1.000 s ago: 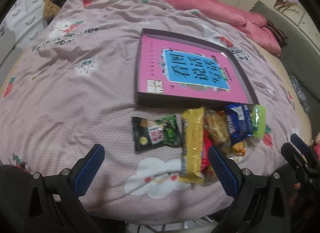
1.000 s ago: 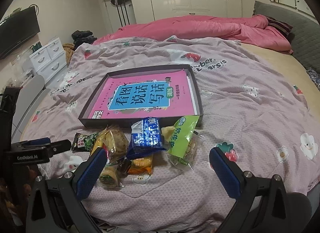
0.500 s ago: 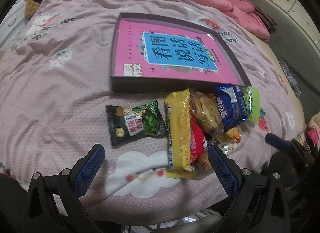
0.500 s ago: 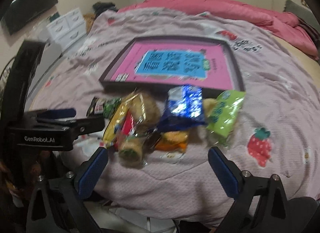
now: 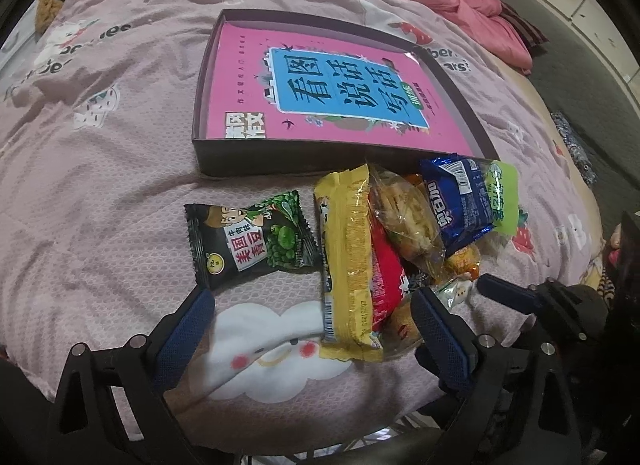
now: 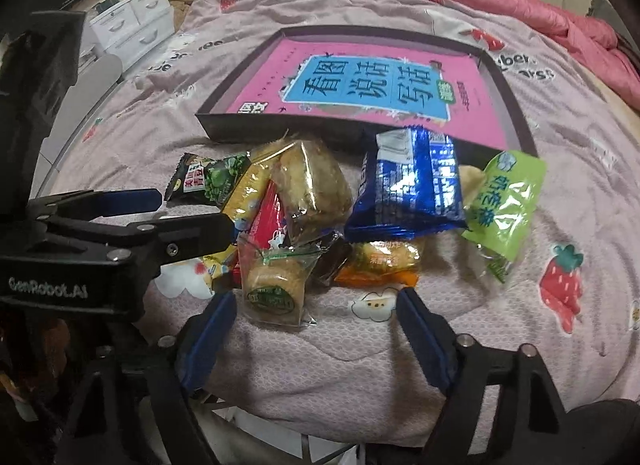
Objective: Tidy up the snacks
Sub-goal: 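Lower the left tool onto the yellow wafer bar while the right tool approaches the clear-wrapped round cake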
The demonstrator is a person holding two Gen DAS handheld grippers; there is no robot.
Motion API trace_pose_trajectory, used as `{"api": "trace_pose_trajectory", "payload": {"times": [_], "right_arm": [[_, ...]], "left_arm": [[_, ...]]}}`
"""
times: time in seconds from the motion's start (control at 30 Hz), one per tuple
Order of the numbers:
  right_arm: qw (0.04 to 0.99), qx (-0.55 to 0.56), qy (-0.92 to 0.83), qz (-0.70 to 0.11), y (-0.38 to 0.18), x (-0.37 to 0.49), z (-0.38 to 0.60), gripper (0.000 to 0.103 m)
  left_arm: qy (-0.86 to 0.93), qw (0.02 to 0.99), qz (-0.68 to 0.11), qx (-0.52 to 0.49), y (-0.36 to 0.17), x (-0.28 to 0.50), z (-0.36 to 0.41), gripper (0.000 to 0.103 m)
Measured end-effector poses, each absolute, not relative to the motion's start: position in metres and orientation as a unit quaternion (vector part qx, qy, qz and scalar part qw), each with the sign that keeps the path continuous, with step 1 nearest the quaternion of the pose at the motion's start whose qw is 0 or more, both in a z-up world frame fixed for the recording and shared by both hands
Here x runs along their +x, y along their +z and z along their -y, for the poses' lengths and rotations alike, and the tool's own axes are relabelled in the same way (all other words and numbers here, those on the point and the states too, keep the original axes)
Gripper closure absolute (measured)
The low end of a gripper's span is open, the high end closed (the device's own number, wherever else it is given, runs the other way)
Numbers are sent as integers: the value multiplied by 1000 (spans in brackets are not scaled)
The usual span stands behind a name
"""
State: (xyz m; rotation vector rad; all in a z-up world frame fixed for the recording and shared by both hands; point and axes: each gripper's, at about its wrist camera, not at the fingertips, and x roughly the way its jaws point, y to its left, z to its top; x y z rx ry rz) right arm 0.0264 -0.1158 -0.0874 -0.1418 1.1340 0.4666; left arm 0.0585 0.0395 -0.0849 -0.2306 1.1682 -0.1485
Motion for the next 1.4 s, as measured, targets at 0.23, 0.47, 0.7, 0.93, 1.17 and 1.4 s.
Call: {"api": "trace_pose_trajectory", "payload": {"times": [0.23,0.47,0.7,0.93,1.17,1.4], "right_arm": [[808,-63,230,-539,-93,30,108,39],[801,-91,250,-535,-98,29,93,58],[804,-75,255,-531,-95,29,101,68],[810,-39,251,-529,-88,35,118,68],[812,-22,248,-527,-86,37,125,68],[820,-12,246,-516,-80,37,130,68]], "left_arm": [[-79,821,-553,-117,-87,61,-41,14],[-94,813,-560,-127,-92,63,-38,28],[-105,805,-567,-137,-97,68,-34,41],[-117,796,-574,-153,-104,74,-33,52],[-130,787,-578,-170,-110,80,-33,55],[-153,778,-577,-194,-113,82,-33,81]]}}
